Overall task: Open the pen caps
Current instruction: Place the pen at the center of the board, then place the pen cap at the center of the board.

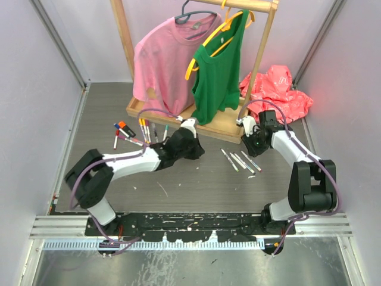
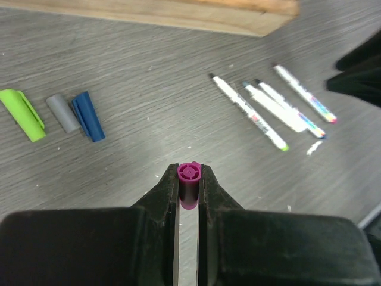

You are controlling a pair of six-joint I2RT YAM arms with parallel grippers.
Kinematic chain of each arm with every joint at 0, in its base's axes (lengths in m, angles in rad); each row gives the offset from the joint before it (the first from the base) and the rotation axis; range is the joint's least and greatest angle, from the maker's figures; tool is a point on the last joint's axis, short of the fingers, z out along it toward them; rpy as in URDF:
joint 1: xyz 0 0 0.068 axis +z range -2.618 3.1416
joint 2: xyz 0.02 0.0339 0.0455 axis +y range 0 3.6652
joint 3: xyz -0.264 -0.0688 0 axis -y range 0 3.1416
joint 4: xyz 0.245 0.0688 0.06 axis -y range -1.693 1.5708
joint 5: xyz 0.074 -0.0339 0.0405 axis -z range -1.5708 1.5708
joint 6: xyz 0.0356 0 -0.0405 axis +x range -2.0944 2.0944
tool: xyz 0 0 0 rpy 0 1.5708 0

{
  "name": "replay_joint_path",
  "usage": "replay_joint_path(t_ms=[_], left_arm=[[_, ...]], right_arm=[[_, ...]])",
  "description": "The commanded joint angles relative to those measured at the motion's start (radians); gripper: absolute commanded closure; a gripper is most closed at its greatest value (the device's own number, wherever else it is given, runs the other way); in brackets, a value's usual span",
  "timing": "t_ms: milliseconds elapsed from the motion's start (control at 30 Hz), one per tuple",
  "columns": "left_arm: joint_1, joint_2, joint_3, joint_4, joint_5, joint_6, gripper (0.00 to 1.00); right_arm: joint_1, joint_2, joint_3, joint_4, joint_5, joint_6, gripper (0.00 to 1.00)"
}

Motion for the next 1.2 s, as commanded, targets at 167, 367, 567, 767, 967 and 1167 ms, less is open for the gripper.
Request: replay_joint_path(t_ms=[167,367,567,767,967,1167], left_arm=[[-0.013,0.251,0.329,-0.371,-0.12,0.093,0.94],[-0.012,0.332,0.428,-0.429,-0.18,0.152,0.91],[-0.013,0.429,0.528,-0.489,-0.214,0.202,0.89],[-0.013,0.47,0.581,-0.499,-0.247,0.224,0.84],[-0.012,0.487,0.597,-0.505,-0.264,0.239,0.76],[-0.012,0.491,0.614,-0.517,-0.264,0.248,0.74]], right_arm=[[-0.012,-0.141,-0.025,0.055,-0.041,0.001,0.65],[-0.012,-0.195,-0.039,0.07,-0.06,-0.006,0.64],[-0.012,-0.21,-0.041,0.071,-0.075,-0.007,0.64],[-0.013,-0.218,-0.043,0.072,-0.083,-0.01,0.64],[-0.013,-0.222,-0.046,0.07,-0.09,-0.014,0.65],[-0.012,-0.231,-0.048,0.071,-0.095,-0.016,0.64]])
